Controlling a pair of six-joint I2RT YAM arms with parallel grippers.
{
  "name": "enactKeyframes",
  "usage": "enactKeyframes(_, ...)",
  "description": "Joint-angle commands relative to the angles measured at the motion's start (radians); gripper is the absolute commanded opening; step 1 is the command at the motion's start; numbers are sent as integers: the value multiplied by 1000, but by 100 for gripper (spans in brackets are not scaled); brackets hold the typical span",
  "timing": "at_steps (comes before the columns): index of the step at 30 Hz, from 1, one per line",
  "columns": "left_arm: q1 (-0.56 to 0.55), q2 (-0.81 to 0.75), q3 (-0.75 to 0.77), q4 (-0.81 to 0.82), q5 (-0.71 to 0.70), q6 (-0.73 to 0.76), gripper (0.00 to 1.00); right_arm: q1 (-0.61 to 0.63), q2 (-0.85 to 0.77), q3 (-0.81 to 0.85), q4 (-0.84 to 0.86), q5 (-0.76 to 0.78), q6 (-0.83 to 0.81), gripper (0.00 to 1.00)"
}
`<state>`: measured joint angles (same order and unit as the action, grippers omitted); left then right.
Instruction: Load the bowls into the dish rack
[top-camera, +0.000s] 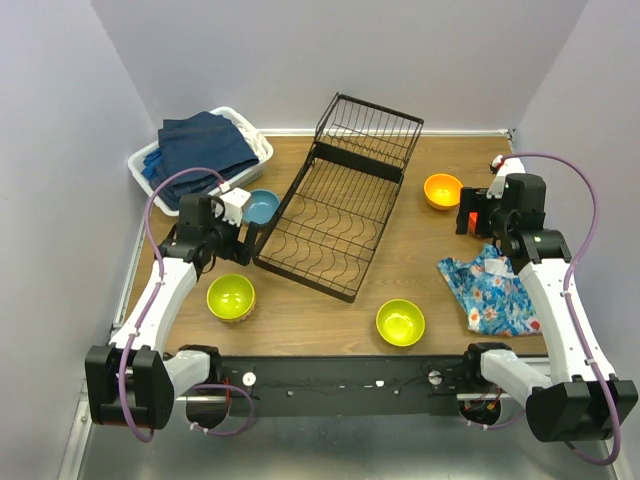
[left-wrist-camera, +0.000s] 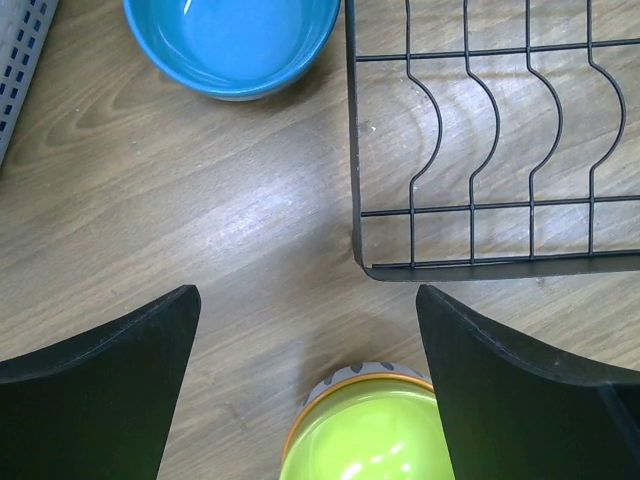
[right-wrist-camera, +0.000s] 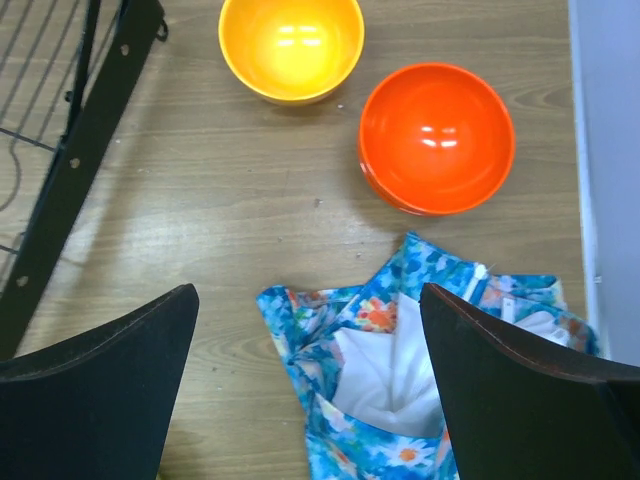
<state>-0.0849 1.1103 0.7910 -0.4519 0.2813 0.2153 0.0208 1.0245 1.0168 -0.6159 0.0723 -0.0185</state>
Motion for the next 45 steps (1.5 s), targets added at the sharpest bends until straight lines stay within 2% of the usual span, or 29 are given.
enactKeyframes(1, -10, -3, 11, -22, 7, 44, 99, 4, 5, 15, -27, -106, 87, 100)
enactKeyframes(8, -65, 8, 13, -68, -34, 88, 98, 4, 98, 71, -47, -288, 259, 98)
enactKeyframes(13, -99, 13, 4, -76, -48, 111, 93, 5, 167, 23, -2, -394, 336, 98)
enactKeyframes(26, -111, 149, 82, -4, -37, 76, 86, 37, 307, 78, 47, -405, 290, 91)
enactKeyframes(33, -121, 240, 120, 5, -48, 38, 82, 76, 355, 59, 105, -362, 278, 90)
enactKeyframes(38, -124, 281, 116, 36, -83, 21, 71, 90, 417, 83, 145, -347, 279, 89)
enactKeyframes(45, -125, 307, 136, 27, -100, -27, 61, 106, 486, 123, 169, -332, 293, 87)
